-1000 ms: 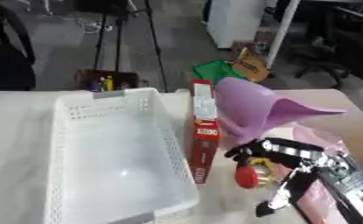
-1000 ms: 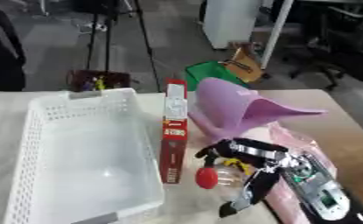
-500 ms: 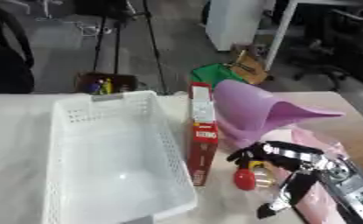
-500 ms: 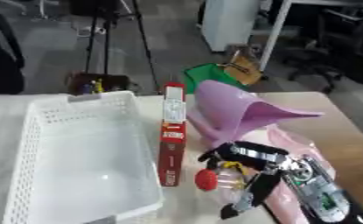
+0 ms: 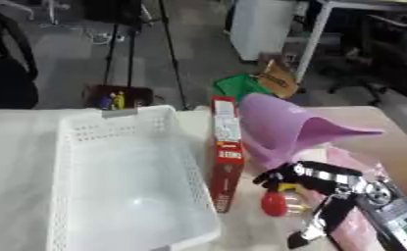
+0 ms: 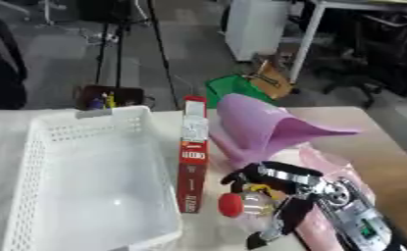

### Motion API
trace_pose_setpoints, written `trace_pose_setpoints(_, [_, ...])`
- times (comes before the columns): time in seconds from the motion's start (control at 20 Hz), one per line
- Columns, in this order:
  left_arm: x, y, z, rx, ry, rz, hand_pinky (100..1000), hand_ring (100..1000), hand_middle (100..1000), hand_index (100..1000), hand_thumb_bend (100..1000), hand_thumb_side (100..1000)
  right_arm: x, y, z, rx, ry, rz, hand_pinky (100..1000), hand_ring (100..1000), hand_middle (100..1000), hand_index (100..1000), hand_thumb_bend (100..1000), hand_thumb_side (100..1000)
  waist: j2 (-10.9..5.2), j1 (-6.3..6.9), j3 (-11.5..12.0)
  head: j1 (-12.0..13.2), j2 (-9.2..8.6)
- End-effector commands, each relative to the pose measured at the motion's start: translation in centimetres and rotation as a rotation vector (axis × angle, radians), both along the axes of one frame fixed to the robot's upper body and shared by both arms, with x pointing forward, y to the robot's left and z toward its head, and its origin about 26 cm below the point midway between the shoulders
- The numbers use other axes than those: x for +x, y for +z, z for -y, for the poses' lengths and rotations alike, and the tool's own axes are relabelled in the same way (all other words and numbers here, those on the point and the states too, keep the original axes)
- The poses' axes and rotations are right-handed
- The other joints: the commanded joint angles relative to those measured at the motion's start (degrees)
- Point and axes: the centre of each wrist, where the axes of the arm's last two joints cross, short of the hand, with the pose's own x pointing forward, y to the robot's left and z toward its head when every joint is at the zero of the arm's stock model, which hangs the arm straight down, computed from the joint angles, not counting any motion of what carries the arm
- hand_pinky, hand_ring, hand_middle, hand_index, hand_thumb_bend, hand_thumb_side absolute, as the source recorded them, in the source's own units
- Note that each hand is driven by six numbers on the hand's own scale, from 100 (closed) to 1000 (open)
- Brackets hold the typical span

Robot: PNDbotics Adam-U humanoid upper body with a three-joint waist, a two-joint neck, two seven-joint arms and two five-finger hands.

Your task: Pick up objects on the table and place them in the box.

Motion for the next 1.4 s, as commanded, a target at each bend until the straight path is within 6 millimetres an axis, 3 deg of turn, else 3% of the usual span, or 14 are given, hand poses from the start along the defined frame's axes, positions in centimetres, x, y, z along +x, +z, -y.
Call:
trace_pose_setpoints(0.05, [-0.4,0.8,-0.4,0.024,0.010,0.031,854,825,764,736,100,1000,-0.3,2.4,0.7,-0.080,0.094,0.108,887,911,471,638,732,158,-1.85,-0.05,0.0,0.1,0.01])
trace_pose_setpoints(0.85, [-0.4,0.6,-0.4,0.029,0.011,0.030,854,825,764,736,100,1000,-0.4,4.9,-0.1,-0.063,0.136,0.181,885,906,468,633,737,188,-2.44,-0.41,0.1,0.3,0.69])
trace_pose_setpoints(1.35, [-0.4,0.4,-0.4,0.036,0.009,0.022,854,825,765,737,100,1000,0.0,7.8,-1.5,-0.046,0.193,0.268,880,898,467,631,713,247,-3.31,-1.02,0.1,0.5,1.14])
trace_pose_setpoints(1.4, [-0.4,0.3,-0.4,0.036,0.008,0.022,854,825,765,737,100,1000,0.0,8.2,-1.7,-0.042,0.202,0.279,878,940,467,630,704,268,-3.51,-1.11,0.2,0.5,1.21])
